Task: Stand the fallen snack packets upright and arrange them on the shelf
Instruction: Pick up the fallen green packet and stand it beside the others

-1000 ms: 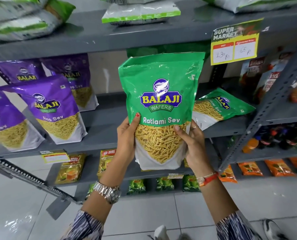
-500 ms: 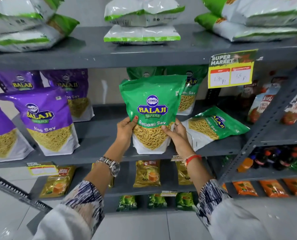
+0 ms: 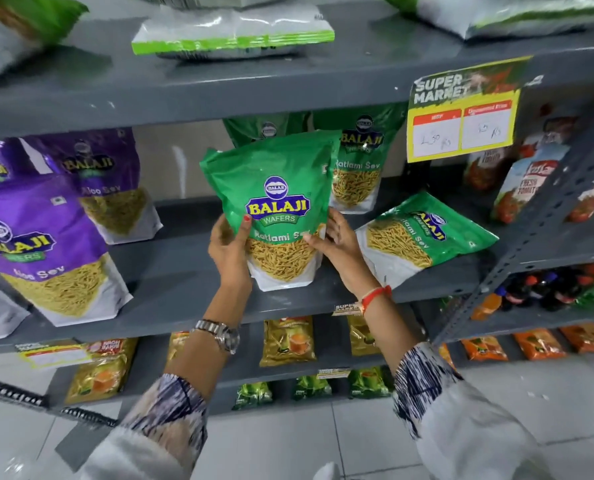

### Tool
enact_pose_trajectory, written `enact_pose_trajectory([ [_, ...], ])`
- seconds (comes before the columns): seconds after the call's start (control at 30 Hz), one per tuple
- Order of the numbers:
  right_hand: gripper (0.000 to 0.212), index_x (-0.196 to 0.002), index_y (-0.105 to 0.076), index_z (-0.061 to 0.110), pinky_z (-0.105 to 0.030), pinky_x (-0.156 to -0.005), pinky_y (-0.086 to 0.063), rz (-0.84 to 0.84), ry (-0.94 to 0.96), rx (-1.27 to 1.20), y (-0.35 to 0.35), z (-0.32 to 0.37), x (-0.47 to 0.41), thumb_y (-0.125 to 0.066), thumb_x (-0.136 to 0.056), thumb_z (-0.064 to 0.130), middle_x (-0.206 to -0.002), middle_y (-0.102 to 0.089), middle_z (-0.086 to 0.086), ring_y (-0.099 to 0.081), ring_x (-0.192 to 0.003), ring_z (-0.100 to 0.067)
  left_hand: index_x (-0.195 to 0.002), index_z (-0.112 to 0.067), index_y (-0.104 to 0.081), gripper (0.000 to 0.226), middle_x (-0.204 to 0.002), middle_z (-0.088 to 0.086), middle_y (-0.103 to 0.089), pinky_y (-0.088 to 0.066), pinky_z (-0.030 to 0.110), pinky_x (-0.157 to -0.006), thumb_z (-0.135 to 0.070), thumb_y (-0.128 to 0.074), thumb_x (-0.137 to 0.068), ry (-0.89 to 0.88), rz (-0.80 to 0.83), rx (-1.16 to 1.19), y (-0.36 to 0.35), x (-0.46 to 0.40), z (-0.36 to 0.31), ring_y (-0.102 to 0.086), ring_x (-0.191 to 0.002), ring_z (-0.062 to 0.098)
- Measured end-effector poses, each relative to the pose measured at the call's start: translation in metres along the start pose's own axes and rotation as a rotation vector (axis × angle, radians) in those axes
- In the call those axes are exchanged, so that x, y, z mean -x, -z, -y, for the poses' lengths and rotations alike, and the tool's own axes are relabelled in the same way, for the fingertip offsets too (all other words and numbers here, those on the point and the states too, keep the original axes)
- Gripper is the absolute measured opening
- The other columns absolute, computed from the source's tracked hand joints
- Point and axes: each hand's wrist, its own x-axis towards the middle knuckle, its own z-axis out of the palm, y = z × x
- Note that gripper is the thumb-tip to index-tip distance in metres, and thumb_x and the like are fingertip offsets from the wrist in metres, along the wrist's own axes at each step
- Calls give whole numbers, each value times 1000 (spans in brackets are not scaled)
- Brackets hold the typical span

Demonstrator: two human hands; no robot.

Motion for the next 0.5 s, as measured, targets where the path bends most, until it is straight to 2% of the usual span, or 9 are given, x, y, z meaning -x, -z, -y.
enact_pose_trajectory([
  [0.1, 56, -131, -48, 3, -36, -105, -44, -252, 95, -91, 23, 13, 11, -68, -79, -2, -128, -56, -15, -55, -119, -26, -101, -17, -58, 27, -93, -8, -48, -43, 31, -79, -25, -68, -77, -366, -374, -196, -20, 24, 9, -46, -85, 23],
  [0.13, 46, -120, -56, 6, -35, -97, -48, -390, 139, -135, 34, 14, 13, -67, -76, 1, -116, -61, -14, -60, -106, -25, -98, -20, -54, 23, -90, -11, -43, -39, 32, -76, -22, -66, -78, -466, -398, -259, -30, 36, 12, -42, -82, 26],
  [0.17, 35, -107, -62, 10, -33, -87, -51, -542, 169, -166, 45, 15, 16, -63, -73, 3, -102, -65, -12, -62, -92, -23, -96, -22, -50, 22, -88, -12, -41, -37, 31, -73, -18, -64, -80, -535, -341, -281, -42, 50, 15, -41, -80, 24],
  [0.2, 28, -95, -64, 15, -33, -79, -50, -689, 183, -198, 57, 11, 17, -59, -70, 3, -88, -65, -10, -62, -80, -20, -93, -24, -48, 22, -87, -12, -40, -35, 28, -70, -13, -63, -81, -587, -216, -299, -54, 61, 20, -42, -78, 18],
  [0.27, 27, -85, -62, 16, -31, -68, -48, -915, 136, -242, 76, 1, 17, -52, -72, -6, -75, -60, -11, -58, -65, -15, -87, -22, -52, 20, -84, -8, -46, -35, 23, -69, -5, -59, -81, -691, 171, -428, -76, 79, 32, -45, -76, 12],
  [0.33, 27, -97, -59, 4, -25, -62, -49, -1048, 1, -261, 92, -12, 19, -54, -78, -14, -89, -62, -24, -61, -60, -7, -91, -11, -60, 10, -91, 4, -56, -40, 26, -75, -6, -56, -83, -745, 570, -666, -101, 82, 40, -52, -86, 18],
  [0.37, 29, -108, -56, -3, -26, -65, -50, -1081, -106, -267, 98, -17, 20, -59, -80, -11, -101, -60, -27, -62, -66, -8, -98, -8, -61, 16, -100, 10, -58, -42, 30, -82, -10, -54, -84, -709, 699, -791, -117, 77, 47, -53, -96, 22],
  [0.43, 51, -121, -47, -7, -33, -81, -46, -1077, -317, -234, 102, -31, 19, -72, -79, 5, -114, -56, -20, -55, -90, -18, -112, -5, -60, 34, -115, 17, -59, -45, 38, -90, -25, -51, -85, -507, 824, -1010, -144, 52, 60, -56, -107, 30],
  [0.5, 65, -126, -40, -3, -38, -94, -44, -1028, -340, -285, 107, -39, 17, -78, -76, 13, -118, -53, -14, -54, -106, -25, -114, -6, -60, 53, -113, 16, -62, -47, 38, -85, -47, -47, -83, -246, 906, -1215, -169, 25, 72, -60, -101, 29],
])
